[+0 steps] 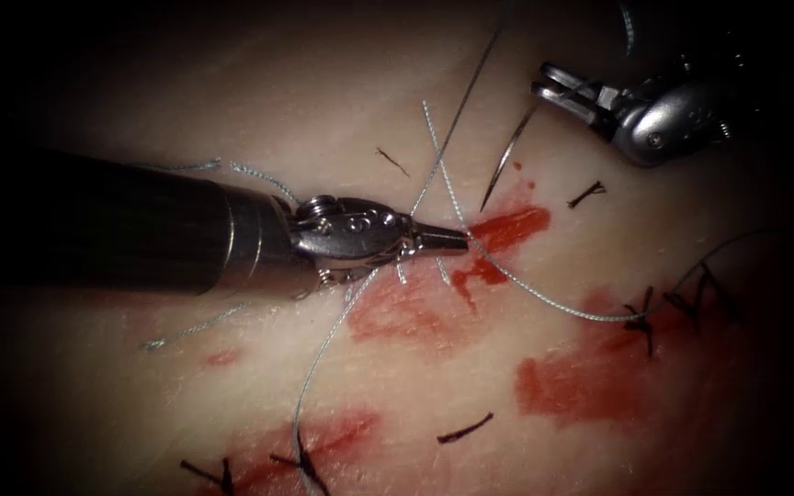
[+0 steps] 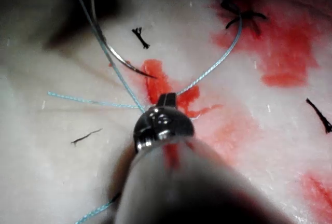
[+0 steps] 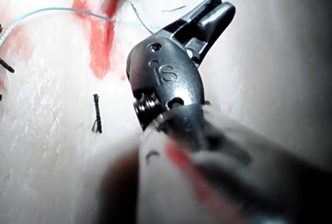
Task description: Wound Closure
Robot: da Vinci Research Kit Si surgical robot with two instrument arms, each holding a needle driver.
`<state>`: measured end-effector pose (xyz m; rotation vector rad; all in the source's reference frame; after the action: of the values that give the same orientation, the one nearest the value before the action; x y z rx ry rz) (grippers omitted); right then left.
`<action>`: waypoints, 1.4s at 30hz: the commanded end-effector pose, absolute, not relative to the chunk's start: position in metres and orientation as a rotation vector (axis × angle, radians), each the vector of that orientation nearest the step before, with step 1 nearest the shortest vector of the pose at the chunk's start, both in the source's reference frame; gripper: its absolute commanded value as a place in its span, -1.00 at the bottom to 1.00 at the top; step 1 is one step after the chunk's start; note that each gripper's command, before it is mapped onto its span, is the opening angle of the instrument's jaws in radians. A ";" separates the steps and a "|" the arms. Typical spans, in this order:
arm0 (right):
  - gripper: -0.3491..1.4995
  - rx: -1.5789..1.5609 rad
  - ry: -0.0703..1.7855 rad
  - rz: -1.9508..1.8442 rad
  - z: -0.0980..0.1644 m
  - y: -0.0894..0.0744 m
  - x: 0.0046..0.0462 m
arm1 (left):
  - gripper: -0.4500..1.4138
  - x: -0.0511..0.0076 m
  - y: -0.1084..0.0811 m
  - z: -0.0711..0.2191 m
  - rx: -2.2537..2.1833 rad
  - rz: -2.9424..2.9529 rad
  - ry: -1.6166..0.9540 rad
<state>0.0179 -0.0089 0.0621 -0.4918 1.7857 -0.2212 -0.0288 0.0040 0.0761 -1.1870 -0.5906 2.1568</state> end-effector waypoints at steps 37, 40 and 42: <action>-1.00 -0.411 1.761 -0.643 0.061 -0.009 0.0185 | -1.00 -0.0298 0.005 0.080 -1.057 2.397 -0.349; -1.00 -0.412 1.760 -0.642 0.061 -0.009 0.0187 | -1.00 -0.0299 0.005 0.080 -1.081 2.412 -0.427; -1.00 -0.412 1.760 -0.643 0.061 -0.009 0.0188 | -1.00 -0.0299 0.005 0.080 -1.097 2.418 -0.492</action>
<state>0.0179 -0.0086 0.0603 -0.4101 1.7582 -0.6428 -0.0296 0.0056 0.0791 -1.1107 -0.5192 2.4199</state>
